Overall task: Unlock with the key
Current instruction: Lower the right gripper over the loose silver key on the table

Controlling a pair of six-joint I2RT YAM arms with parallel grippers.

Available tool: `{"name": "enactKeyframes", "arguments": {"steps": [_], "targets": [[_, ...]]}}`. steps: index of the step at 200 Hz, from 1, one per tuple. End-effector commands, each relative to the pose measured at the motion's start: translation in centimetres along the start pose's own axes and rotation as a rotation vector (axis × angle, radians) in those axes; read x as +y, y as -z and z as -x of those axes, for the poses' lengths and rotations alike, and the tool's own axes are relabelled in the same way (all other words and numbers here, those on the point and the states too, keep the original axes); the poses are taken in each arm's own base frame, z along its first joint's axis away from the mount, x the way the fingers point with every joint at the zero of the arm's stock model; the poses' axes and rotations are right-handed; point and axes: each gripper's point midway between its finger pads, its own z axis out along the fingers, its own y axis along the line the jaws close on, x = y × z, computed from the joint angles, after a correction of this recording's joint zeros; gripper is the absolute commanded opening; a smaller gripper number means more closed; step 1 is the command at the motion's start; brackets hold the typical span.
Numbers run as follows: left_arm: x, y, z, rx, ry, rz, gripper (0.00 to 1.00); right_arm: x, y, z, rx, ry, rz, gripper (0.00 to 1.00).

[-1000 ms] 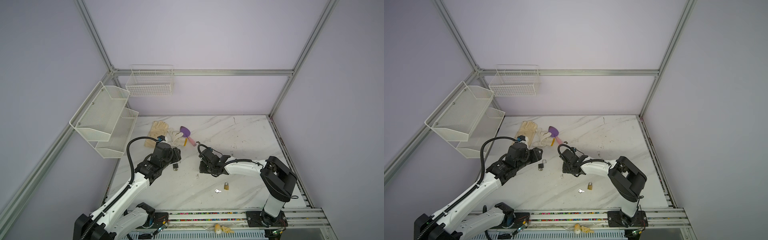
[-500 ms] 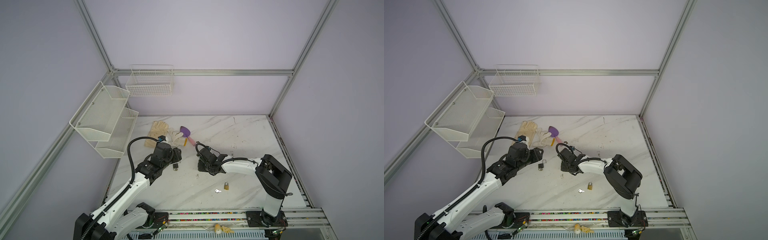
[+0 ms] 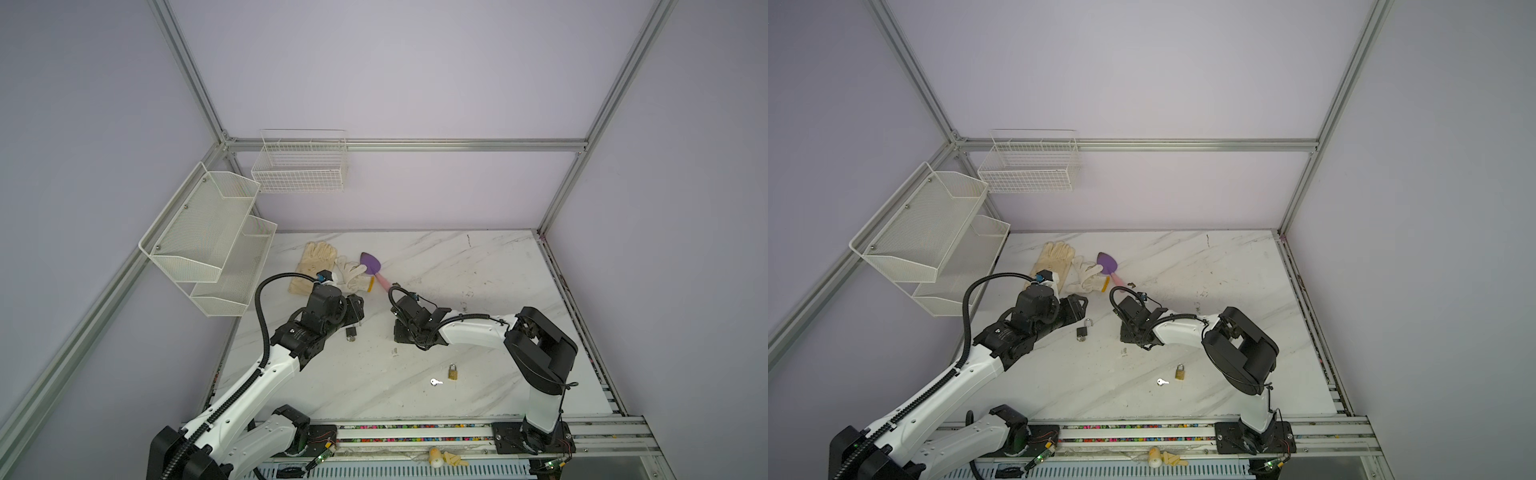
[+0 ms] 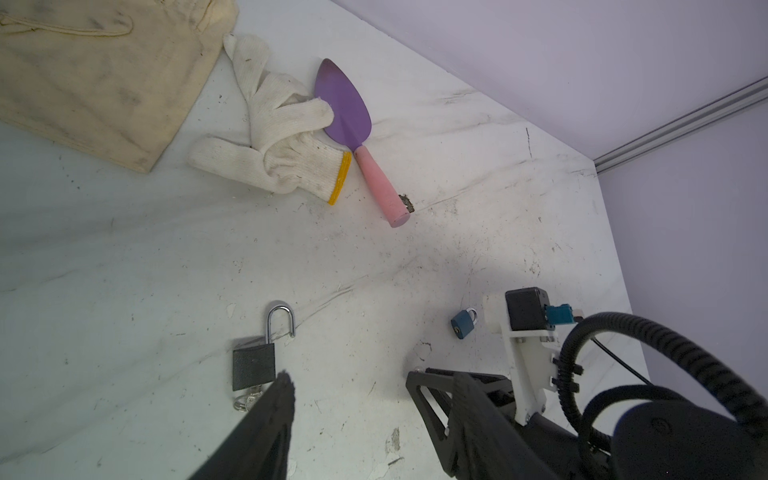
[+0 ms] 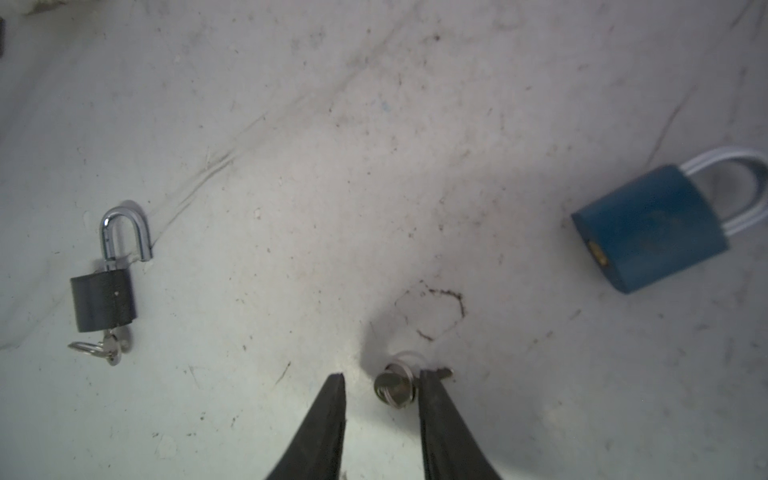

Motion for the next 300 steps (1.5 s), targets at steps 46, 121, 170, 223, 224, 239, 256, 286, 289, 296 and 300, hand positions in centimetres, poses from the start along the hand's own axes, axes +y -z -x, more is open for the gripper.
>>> {"name": "enactKeyframes", "arguments": {"steps": [46, 121, 170, 223, 224, 239, 256, 286, 289, 296, 300], "targets": [[0.7, -0.7, -1.0, 0.012, 0.019, -0.006, 0.60, 0.7, -0.2, 0.6, -0.012, 0.032, -0.009, 0.29], [0.5, -0.6, -1.0, 0.012, 0.019, -0.013, 0.61, 0.0, -1.0, 0.2, 0.007, 0.070, -0.049, 0.24], [0.6, -0.8, -1.2, 0.020, 0.025, -0.014, 0.61, -0.8, -1.3, 0.0, 0.011, 0.100, -0.088, 0.24], [0.4, -0.9, -1.2, 0.021, 0.028, -0.024, 0.61, -1.2, -1.2, 0.0, 0.005, 0.125, -0.111, 0.19], [0.4, -0.9, -1.2, 0.021, 0.028, -0.024, 0.61, -1.2, -1.1, 0.0, 0.005, 0.126, -0.112, 0.19], [0.3, -0.9, -1.3, 0.025, 0.031, -0.028, 0.61, -1.1, -1.0, 0.1, 0.001, 0.138, -0.109, 0.19], [0.2, -1.0, -1.4, 0.030, 0.033, -0.032, 0.61, -1.2, -0.9, 0.0, 0.002, 0.153, -0.121, 0.19], [0.1, -1.1, -1.4, 0.031, 0.035, -0.038, 0.61, -0.7, -0.7, -0.1, -0.001, 0.167, -0.105, 0.17], [0.0, -1.1, -1.4, 0.033, 0.034, -0.039, 0.61, -0.5, -0.6, -0.2, -0.002, 0.170, -0.102, 0.17], [0.0, -1.1, -1.4, 0.034, 0.036, -0.039, 0.61, -0.4, -0.5, -0.1, -0.005, 0.171, -0.099, 0.17], [0.1, -1.1, -1.4, 0.035, 0.037, -0.038, 0.61, -0.4, -0.5, -0.2, -0.003, 0.173, -0.101, 0.17]]}}
